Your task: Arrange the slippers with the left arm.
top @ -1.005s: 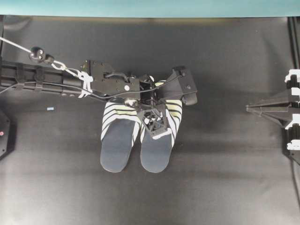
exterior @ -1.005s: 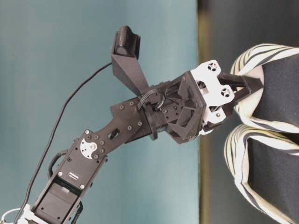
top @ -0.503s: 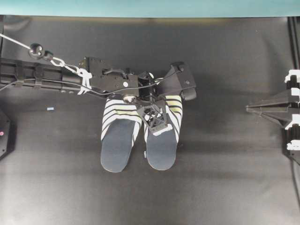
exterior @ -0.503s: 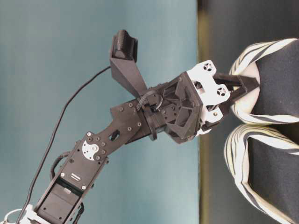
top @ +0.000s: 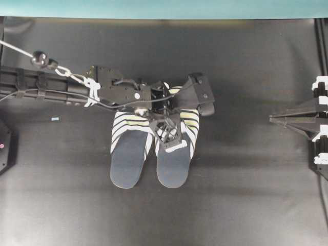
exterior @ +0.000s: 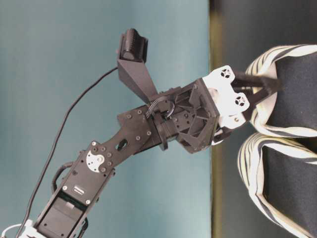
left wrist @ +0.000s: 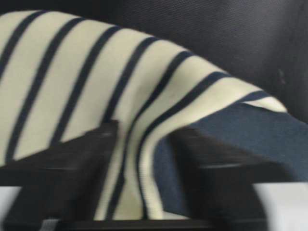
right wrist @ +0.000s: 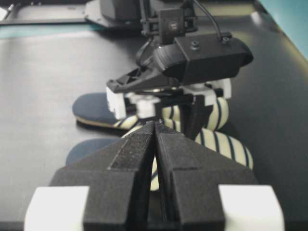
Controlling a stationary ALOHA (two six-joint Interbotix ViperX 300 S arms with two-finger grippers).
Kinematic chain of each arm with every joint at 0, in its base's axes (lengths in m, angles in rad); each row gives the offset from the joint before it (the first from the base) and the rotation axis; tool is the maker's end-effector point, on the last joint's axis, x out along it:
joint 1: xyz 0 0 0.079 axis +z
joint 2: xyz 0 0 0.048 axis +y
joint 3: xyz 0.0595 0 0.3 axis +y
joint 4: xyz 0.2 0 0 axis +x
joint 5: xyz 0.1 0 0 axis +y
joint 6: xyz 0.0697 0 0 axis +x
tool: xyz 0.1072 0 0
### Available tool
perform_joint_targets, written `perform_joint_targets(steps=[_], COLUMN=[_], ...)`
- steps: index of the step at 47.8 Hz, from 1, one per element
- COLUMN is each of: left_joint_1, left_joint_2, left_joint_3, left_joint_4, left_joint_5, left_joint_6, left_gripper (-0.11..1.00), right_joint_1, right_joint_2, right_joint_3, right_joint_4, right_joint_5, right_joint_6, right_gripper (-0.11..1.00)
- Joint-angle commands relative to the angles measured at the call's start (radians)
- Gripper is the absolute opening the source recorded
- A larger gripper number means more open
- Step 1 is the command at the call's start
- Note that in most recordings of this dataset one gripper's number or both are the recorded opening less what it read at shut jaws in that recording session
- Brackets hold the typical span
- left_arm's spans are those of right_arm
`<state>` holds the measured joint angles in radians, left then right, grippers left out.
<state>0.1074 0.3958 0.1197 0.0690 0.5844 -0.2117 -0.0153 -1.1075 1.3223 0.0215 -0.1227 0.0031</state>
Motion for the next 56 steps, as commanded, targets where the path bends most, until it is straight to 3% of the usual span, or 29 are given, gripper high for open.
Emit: perform_joint_targets(steps=[1, 7, 11, 19, 31, 45, 56], left_joint_1=[-0.005, -0.009, -0.011, -0.034, -0.08, -0.089, -0.091], left_joint_2=[-0.023, -0.031, -0.06, -0.17, -0.339, -0.534, -0.709], left_joint_3=[0.0, -0.005, -0.015, -0.012, 0.064, 0.222, 0.396], left_joint_4=[-0.002, -0.002, -0.002, -0.002, -0.002, -0.002, -0.003], left_joint_5=[-0.008, -0.008, -0.008, -0.009, -0.029, -0.12, -0.319], left_joint_6=[-0.003, 0.015, 0.052, 0.199, 0.367, 0.377, 0.371], left_gripper=[0.57, 0.86, 0.85, 0.85, 0.84, 0.84, 0.84], right_joint_1=[0.006, 0.006, 0.006, 0.006, 0.006, 0.006, 0.006], right_joint_2=[0.003, -0.003, -0.005, -0.005, -0.006, -0.008, -0.025], right_joint_3=[-0.008, -0.008, -0.006, 0.0, 0.008, 0.011, 0.012], right_joint_4=[0.002, 0.002, 0.002, 0.002, 0.002, 0.002, 0.002], right_joint_5=[-0.005, -0.003, -0.003, -0.003, -0.003, 0.006, 0.037], right_joint_6=[0.003, 0.003, 0.003, 0.005, 0.012, 0.015, 0.017], right_gripper=[0.0, 0.0, 0.0, 0.0, 0.0, 0.0, 0.0])
